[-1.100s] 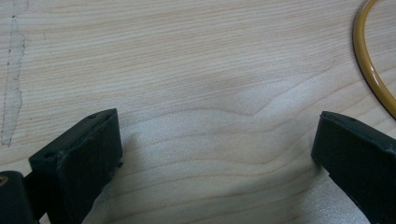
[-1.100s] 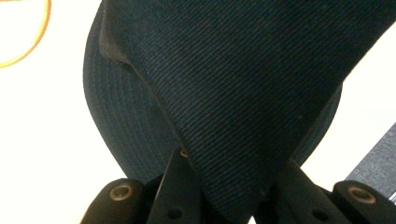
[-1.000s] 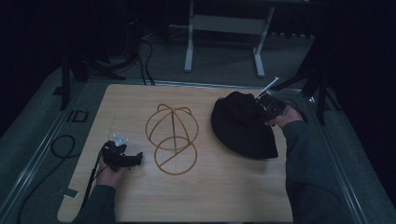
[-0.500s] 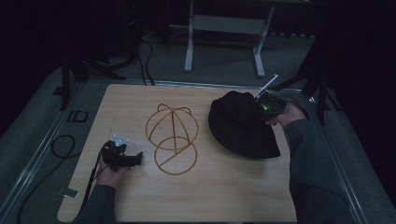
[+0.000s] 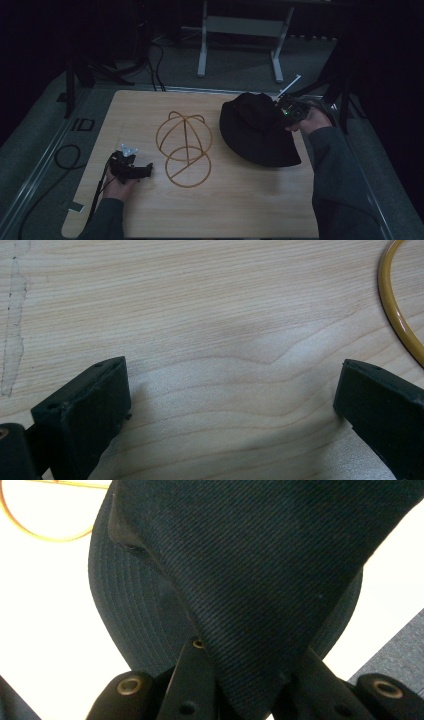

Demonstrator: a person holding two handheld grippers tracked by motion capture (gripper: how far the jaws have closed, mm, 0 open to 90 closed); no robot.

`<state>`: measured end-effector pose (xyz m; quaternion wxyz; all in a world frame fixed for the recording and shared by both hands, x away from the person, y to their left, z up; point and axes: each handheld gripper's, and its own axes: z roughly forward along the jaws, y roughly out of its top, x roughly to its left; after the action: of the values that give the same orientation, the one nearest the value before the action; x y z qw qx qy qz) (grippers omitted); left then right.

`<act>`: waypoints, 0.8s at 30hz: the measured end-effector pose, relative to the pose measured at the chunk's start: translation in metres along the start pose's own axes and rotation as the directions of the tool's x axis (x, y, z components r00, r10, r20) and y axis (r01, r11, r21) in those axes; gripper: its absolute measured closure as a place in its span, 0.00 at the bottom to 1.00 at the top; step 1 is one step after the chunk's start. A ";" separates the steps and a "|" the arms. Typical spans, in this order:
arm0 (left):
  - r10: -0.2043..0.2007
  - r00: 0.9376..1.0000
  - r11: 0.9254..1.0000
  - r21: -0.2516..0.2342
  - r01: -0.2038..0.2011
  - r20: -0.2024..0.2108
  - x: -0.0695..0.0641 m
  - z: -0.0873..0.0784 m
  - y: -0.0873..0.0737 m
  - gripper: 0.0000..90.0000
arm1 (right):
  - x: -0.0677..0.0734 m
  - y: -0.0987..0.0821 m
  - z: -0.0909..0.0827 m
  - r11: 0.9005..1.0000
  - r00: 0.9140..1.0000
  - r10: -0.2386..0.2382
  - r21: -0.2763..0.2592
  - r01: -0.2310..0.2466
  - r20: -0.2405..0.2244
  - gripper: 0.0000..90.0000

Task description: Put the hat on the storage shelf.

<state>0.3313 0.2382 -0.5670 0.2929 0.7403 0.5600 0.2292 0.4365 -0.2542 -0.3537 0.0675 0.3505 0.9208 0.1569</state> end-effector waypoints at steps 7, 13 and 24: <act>0.000 1.000 1.000 0.000 0.000 0.000 0.000 0.000 0.000 0.02 | 0.006 0.000 -0.010 0.999 0.999 -0.030 -0.014 0.029 -0.014 0.96; 0.000 1.000 1.000 0.000 0.000 0.000 0.000 0.000 0.000 0.02 | 0.015 0.002 -0.015 0.997 0.997 -0.073 -0.006 0.073 -0.017 0.96; 0.000 1.000 1.000 0.000 0.000 0.000 0.000 0.000 0.000 0.02 | 0.026 -0.004 -0.031 0.991 0.991 -0.128 -0.034 0.127 -0.027 0.96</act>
<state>0.3313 0.2381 -0.5670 0.2930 0.7403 0.5601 0.2290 0.4077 -0.2472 -0.3262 0.0697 0.2877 0.9396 0.1720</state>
